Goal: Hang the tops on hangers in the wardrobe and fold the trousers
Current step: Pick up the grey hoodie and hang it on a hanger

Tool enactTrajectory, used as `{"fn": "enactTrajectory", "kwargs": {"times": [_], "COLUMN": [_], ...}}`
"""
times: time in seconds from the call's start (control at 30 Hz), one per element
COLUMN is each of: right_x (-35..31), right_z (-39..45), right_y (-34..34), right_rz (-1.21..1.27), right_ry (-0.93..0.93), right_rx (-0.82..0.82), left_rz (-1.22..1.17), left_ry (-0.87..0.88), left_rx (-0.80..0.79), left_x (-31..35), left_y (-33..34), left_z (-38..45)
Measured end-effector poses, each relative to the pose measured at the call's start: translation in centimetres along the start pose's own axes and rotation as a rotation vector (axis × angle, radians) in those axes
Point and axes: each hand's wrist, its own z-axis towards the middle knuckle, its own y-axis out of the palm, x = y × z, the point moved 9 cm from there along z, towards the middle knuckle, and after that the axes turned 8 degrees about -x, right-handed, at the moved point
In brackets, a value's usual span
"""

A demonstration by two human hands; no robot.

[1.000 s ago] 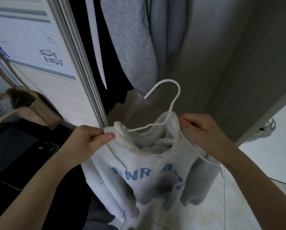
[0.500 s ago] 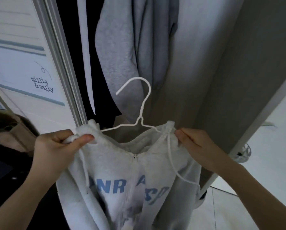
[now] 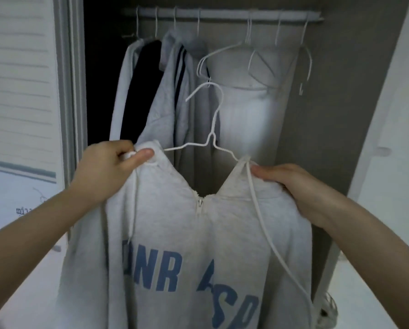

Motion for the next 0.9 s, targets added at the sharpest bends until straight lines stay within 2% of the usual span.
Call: {"fn": "enactTrajectory", "kwargs": {"times": [0.13, 0.23, 0.27, 0.37, 0.43, 0.5, 0.6, 0.7, 0.83, 0.9], "right_x": [-5.5, -10.1, -12.0, -16.2, -19.1, -21.3, -23.2, -24.2, -24.7, -24.7], "right_z": [-0.6, -1.4, -1.7, -1.8, -1.6, -1.3, -0.9, -1.2, -2.8, -3.5], "right_y": [-1.1, -1.9, -2.0, -2.0, -1.8, -1.5, -0.7, -0.2, -1.0, -1.4], "right_rz": [0.172, 0.194, 0.208, 0.201, 0.167, 0.080, -0.027, -0.068, -0.131, -0.148], "right_ry": [0.034, 0.005, -0.005, 0.004, -0.033, -0.044, -0.023, 0.003, 0.047, 0.072], "right_rx": [0.034, 0.113, 0.128, 0.196, 0.260, 0.312, 0.378, 0.377, 0.416, 0.448], "left_rz": [-0.014, 0.076, 0.048, -0.195, -0.251, -0.305, -0.431, -0.495, -0.472, -0.358], "left_ry": [0.117, 0.058, 0.058, 0.161, 0.180, 0.170, 0.173, 0.132, 0.075, 0.081], "left_rx": [0.006, -0.054, -0.112, -0.424, -0.621, -0.713, -0.705, -0.659, -0.602, -0.600], "left_x": [2.6, 3.4, 4.2, 7.4, 9.0, 9.6, 9.5, 8.3, 6.4, 5.8], "left_y": [0.4, 1.5, 2.0, 5.0, 7.0, 8.1, 8.4, 9.4, 11.1, 12.0], "left_z": [6.4, 10.7, 12.1, 13.5, 13.3, 13.4, 14.1, 14.9, 16.2, 16.3]}}
